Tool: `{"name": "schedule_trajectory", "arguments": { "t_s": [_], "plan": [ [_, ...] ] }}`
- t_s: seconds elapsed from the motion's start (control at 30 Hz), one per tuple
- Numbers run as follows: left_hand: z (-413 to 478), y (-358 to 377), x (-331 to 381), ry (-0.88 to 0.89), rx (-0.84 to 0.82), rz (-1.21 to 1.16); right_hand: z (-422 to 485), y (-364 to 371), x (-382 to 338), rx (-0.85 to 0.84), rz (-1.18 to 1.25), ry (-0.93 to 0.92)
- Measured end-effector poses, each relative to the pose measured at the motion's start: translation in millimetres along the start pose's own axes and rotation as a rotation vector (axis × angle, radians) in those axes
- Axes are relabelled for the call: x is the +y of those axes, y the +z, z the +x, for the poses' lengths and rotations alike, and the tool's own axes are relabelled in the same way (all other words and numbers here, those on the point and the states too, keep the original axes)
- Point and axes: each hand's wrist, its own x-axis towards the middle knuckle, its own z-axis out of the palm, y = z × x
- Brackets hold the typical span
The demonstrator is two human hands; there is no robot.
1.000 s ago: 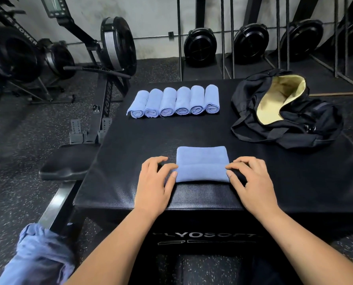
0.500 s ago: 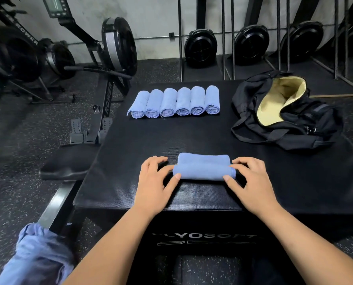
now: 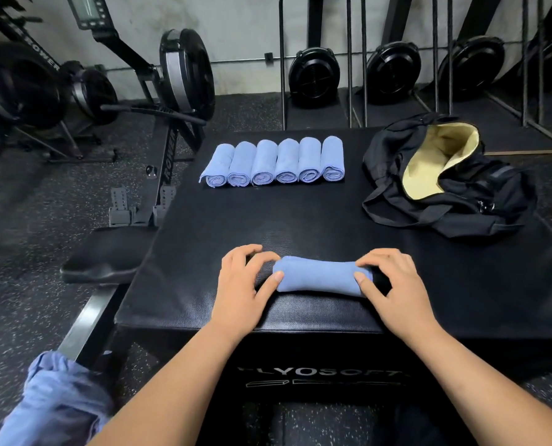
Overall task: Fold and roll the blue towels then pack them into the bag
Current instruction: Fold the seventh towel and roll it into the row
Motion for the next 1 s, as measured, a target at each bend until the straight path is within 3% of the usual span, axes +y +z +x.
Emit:
{"name": "schedule_trajectory", "arguments": {
  "t_s": [0.23, 0.43, 0.67, 0.8, 1.0],
  "plan": [
    [13.9, 8.9, 0.3, -0.096, 0.037, 0.112, 1.8, 3.7, -0.2, -0.003, -0.070, 0.038],
    [39.9, -0.6, 11.9, -0.211, -0.087, 0.237, 6.8, 2.6, 3.7, -0.074, -0.017, 0.160],
    [32.3, -18.1, 36.9, -0.248, 0.041, 0.423, 7.5, -11.6, -21.5, -0.109, 0.055, 0.260],
    [19.6, -23.4, 36.1, -0.276, -0.014, 0.353, 10.6, -10.3, -36.7, -0.169, 0.001, 0.281],
    [4.9, -29.9, 48.4, -0.424, -0.132, 0.037, 12.4, 11.6, -72.3, -0.371, -0.266, 0.224]
  ]
}}
